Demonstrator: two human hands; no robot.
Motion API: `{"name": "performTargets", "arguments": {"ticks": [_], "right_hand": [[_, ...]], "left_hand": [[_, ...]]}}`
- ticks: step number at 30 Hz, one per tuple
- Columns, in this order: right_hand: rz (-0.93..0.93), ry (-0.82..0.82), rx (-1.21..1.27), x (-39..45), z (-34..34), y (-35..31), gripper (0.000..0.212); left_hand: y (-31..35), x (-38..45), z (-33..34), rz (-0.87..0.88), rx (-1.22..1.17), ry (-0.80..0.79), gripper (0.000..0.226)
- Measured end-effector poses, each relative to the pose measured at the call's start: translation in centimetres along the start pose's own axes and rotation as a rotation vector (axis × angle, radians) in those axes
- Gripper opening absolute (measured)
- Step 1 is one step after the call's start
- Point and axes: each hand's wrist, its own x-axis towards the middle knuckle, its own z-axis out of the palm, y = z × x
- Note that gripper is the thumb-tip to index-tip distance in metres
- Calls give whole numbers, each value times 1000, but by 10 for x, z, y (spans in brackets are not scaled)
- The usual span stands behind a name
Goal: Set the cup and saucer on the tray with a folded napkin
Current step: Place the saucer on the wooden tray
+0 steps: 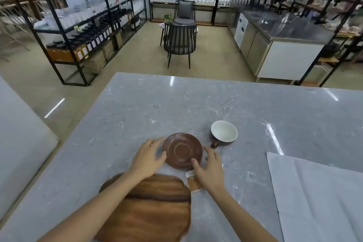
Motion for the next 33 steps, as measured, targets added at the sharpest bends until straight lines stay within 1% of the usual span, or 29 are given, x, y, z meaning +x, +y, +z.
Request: {"name": "performTargets", "arguments": {"ticks": [4, 8, 14, 20, 26, 28, 33], "right_hand": [[53, -91, 32, 10, 3, 6, 66], [77, -147, 72, 17, 9, 13, 66], [93, -144, 107, 21, 12, 17, 65], [92, -146, 101, 15, 7, 16, 66], [76, -112, 154, 6, -4, 11, 69], [37, -113, 152, -20, -3, -3, 69], [15, -104, 189, -31, -10, -6, 68]], "left_hand": [[-2, 6, 7, -77, -75, -72, 65], [-3, 9, 10, -15, -162, -91, 63], [-8, 11, 14, -38, -191, -70, 61], [-13, 4, 16, -60, -234, -54, 69], [-7, -10, 11, -54, -309, 26, 64], [-13, -39, 1, -43, -335, 52, 64], [-10, -55, -10, -32, -354, 58, 65]]}}
